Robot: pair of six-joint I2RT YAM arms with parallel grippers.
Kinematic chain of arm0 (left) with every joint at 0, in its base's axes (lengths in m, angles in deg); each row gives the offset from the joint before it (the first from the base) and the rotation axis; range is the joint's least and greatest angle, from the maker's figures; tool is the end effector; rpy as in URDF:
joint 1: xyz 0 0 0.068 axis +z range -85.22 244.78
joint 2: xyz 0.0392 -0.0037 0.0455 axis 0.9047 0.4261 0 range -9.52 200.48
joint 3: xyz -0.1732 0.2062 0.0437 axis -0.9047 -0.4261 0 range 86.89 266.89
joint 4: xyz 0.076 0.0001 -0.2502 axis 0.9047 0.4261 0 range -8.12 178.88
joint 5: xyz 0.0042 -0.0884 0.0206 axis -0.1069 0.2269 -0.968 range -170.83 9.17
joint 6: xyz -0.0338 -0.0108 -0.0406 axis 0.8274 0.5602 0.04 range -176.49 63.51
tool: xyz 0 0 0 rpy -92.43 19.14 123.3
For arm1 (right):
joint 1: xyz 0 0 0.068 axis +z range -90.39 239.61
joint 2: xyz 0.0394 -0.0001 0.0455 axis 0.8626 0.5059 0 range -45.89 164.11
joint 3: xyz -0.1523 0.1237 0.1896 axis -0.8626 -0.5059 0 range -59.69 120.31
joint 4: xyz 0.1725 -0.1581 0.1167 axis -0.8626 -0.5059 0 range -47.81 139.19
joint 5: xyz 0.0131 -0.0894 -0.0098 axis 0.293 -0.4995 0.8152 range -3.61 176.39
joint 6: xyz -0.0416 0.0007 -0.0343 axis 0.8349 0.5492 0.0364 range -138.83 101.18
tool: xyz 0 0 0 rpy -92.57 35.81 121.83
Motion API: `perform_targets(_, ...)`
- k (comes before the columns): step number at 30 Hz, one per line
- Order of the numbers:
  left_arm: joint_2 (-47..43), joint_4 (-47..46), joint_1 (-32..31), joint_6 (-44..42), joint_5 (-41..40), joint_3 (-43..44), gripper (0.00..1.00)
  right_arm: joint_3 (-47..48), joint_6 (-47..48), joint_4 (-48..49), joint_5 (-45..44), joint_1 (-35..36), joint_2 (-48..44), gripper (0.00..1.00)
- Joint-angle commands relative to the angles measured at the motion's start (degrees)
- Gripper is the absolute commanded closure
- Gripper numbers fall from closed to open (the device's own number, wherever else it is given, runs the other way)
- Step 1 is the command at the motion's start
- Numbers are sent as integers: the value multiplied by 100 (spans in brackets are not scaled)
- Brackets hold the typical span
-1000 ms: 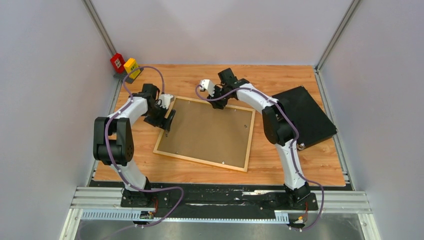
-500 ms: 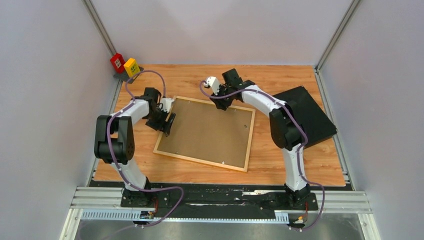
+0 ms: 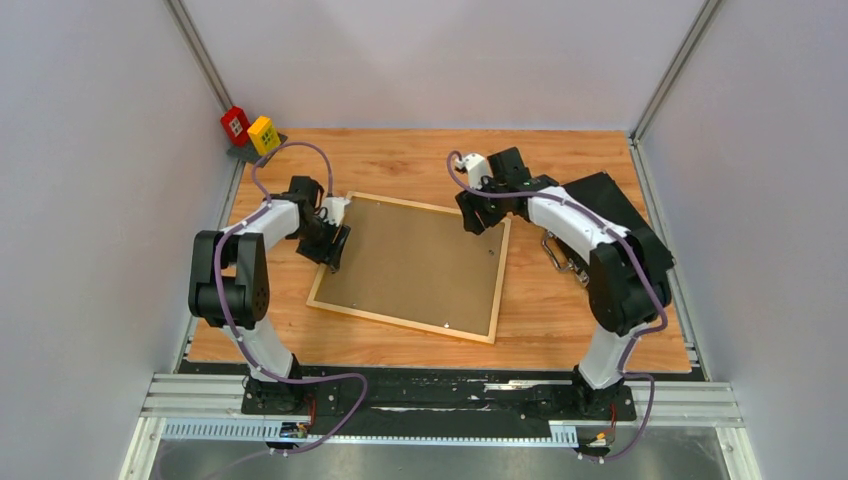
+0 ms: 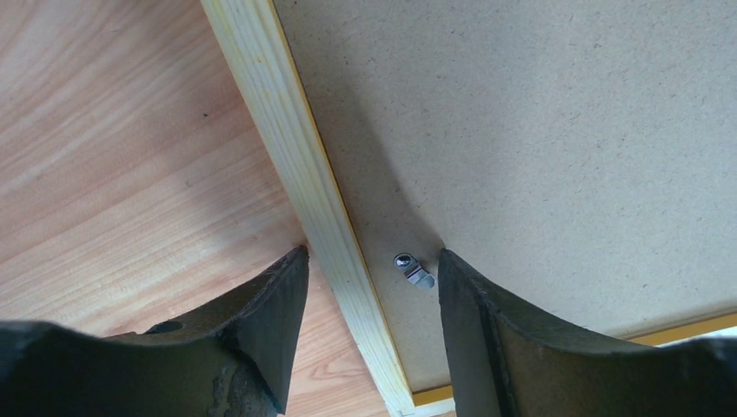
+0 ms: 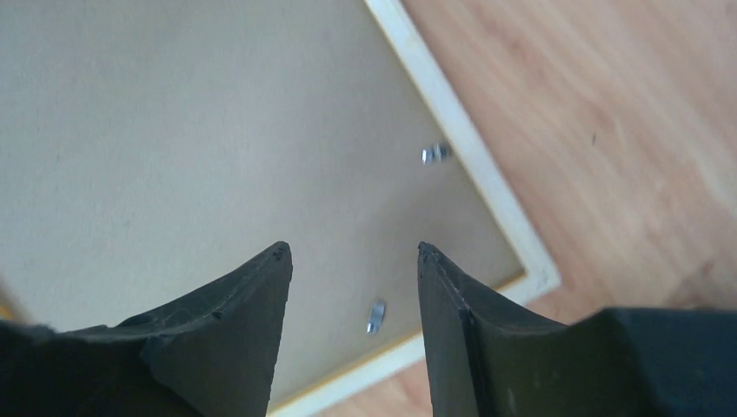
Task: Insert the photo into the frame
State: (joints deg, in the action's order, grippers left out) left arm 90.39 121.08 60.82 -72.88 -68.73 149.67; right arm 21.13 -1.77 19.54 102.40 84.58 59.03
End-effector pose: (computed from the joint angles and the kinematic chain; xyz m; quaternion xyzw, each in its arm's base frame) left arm 0.3215 -0.0297 0.1677 0.1867 0.9696 -0.0912 0.1289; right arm 0.3586 0.1778 0.2361 -0.3779 0.8630 0.1533 0.2982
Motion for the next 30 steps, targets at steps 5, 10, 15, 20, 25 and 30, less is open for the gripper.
perform_targets(5, -176, -197, -17, -47, -20, -205, 43, -1294, -726, 97, -57, -461, -1202, 46)
perform_targets(10, -243, -189, -19, -27, 26, -268, 49, -1767, -1041, 142, 464, -991, -1403, 45)
perform_targets(15, -289, -178, -22, 23, 56, -290, 51, -1979, -1231, 246, 664, -1260, -1237, 44)
perform_targets(20, -319, -163, -21, 38, 49, -275, 51, -1996, -1351, 298, 732, -1360, -916, 46)
perform_targets(25, -262, -158, -18, 31, 46, -268, 51, -1947, -1415, 316, 915, -1422, -633, 47)
perform_targets(30, -236, -144, -25, 19, 31, -272, 51, -1938, -1441, 327, 1013, -1425, -413, 50)
